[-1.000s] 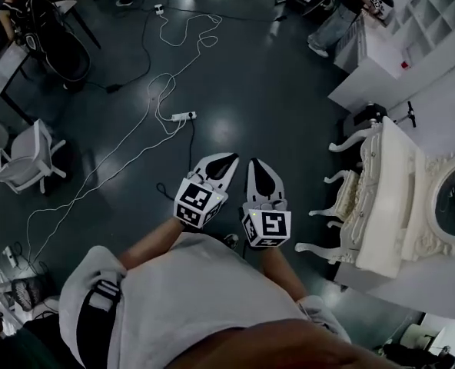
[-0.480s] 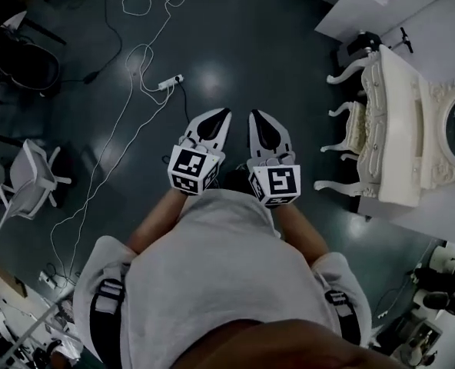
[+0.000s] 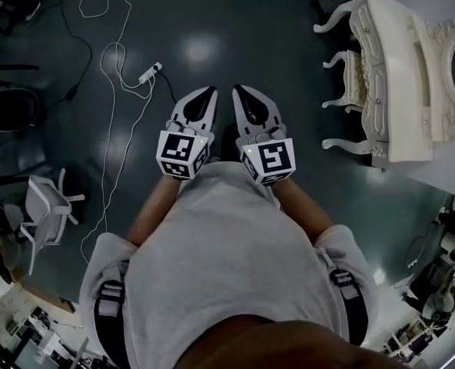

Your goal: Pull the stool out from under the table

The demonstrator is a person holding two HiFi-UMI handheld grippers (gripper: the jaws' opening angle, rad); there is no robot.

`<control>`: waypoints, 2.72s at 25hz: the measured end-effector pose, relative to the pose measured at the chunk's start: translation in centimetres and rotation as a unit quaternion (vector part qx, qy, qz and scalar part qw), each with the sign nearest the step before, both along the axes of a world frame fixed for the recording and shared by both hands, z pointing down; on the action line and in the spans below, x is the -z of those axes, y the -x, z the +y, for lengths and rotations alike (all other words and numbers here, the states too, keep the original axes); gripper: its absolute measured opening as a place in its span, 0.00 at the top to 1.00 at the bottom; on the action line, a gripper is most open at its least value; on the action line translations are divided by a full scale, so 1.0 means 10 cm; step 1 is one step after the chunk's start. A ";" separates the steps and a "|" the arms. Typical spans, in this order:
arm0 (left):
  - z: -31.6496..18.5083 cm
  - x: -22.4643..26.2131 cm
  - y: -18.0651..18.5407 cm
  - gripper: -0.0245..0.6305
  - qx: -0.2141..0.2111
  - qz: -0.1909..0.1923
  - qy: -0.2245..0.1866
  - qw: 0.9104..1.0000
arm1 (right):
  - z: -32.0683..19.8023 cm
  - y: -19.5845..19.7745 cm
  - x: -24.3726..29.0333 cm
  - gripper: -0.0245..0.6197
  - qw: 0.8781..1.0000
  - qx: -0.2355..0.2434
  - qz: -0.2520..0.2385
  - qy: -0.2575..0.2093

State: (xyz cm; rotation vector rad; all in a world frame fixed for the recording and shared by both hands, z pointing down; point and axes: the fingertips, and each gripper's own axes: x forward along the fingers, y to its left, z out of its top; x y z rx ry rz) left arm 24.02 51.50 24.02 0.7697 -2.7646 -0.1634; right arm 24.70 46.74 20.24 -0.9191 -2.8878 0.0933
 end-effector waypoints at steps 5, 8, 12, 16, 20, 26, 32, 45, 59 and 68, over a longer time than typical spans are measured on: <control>-0.31 0.05 0.81 0.95 -0.024 0.018 0.014 0.999 | -0.39 0.82 0.05 0.94 0.999 -0.033 0.010 0.016; -0.64 0.04 1.26 0.95 -0.059 0.026 0.024 0.998 | -0.73 1.27 0.03 0.94 0.997 -0.068 0.021 0.020; -1.24 -0.08 1.74 0.95 -0.114 0.039 0.029 0.992 | -1.24 1.70 -0.11 0.94 0.993 -0.108 0.042 0.013; -1.89 -0.11 2.04 0.95 -0.162 0.038 0.032 0.986 | -1.79 1.91 -0.16 0.94 0.988 -0.142 0.051 0.006; -2.44 -0.09 2.24 0.95 -0.216 0.039 0.032 0.975 | -2.31 2.03 -0.18 0.94 0.979 -0.194 0.060 0.006; -3.22 -0.18 2.42 0.95 -0.314 0.046 0.046 0.947 | -3.02 2.09 -0.26 0.94 0.952 -0.296 0.076 0.018; -3.95 -0.35 2.56 0.95 -0.417 0.048 0.055 0.906 | -3.70 2.22 -0.44 0.94 0.910 -0.403 0.096 0.026; -4.53 -0.54 3.41 0.95 -0.590 0.055 0.067 0.803 | -4.21 2.69 -0.80 0.94 0.797 -0.585 0.149 0.018; -5.47 -1.28 3.28 0.95 -0.678 0.060 0.106 0.725 | -4.80 2.54 -1.56 0.94 0.751 -0.628 0.198 0.052; -6.37 -2.17 3.48 0.95 -0.654 0.086 0.131 0.740 | -5.86 2.87 -2.55 0.94 0.754 -0.620 0.202 0.077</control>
